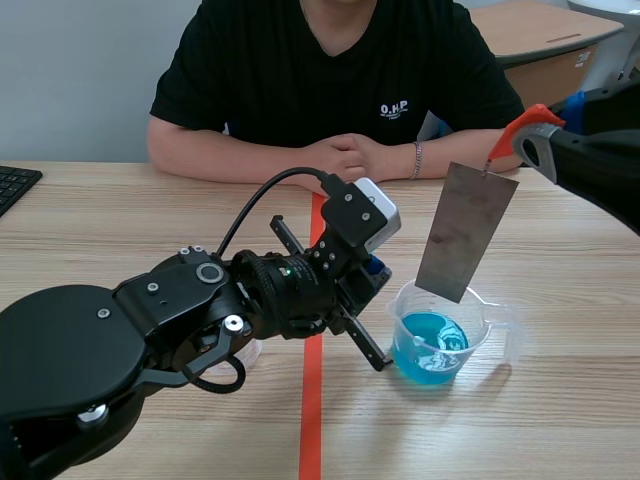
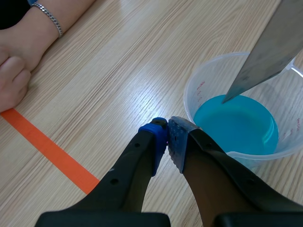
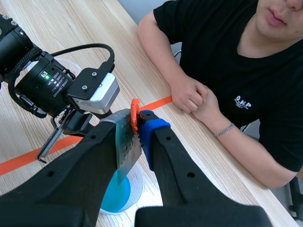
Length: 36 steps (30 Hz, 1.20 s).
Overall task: Do the redox reaction experiment.
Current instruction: 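Raise the plate and point at it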
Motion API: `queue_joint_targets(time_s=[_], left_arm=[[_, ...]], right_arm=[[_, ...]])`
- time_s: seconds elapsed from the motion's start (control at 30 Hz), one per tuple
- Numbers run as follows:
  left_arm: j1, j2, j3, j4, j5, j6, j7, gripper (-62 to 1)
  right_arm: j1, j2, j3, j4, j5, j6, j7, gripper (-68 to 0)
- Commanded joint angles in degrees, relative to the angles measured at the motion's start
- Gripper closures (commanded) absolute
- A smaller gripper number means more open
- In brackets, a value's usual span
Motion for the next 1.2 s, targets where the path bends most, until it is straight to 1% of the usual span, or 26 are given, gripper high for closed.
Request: queue_joint_targets(time_s=[0.0, 0.8, 0.97, 1.17], left_arm=[[-0.8, 0.9, 0.0, 1.2, -0.3, 0.2, -1.0, -4.6], [-0.7, 0.3, 0.0, 1.2, -0.1, 0.3, -1.5, -4.7], [-0.1, -1.4, -0.1, 1.4, 0.5, 0.3, -2.6, -4.6], [1.9, -5.5, -0.2, 4.9, 0.7, 0.5, -3.4, -4.6]], right_arm=[[-0.1, 0.4, 0.8, 0.7, 0.7, 0.3, 0.9, -1.5], [-0.1, 0.4, 0.8, 0.7, 0.7, 0.3, 1.3, -1.5], [-0.1, 0.4, 0.8, 0.7, 0.7, 0.3, 1.4, -1.5], [-0.1, 0.4, 0.8, 0.7, 0.7, 0.3, 1.3, -1.5]])
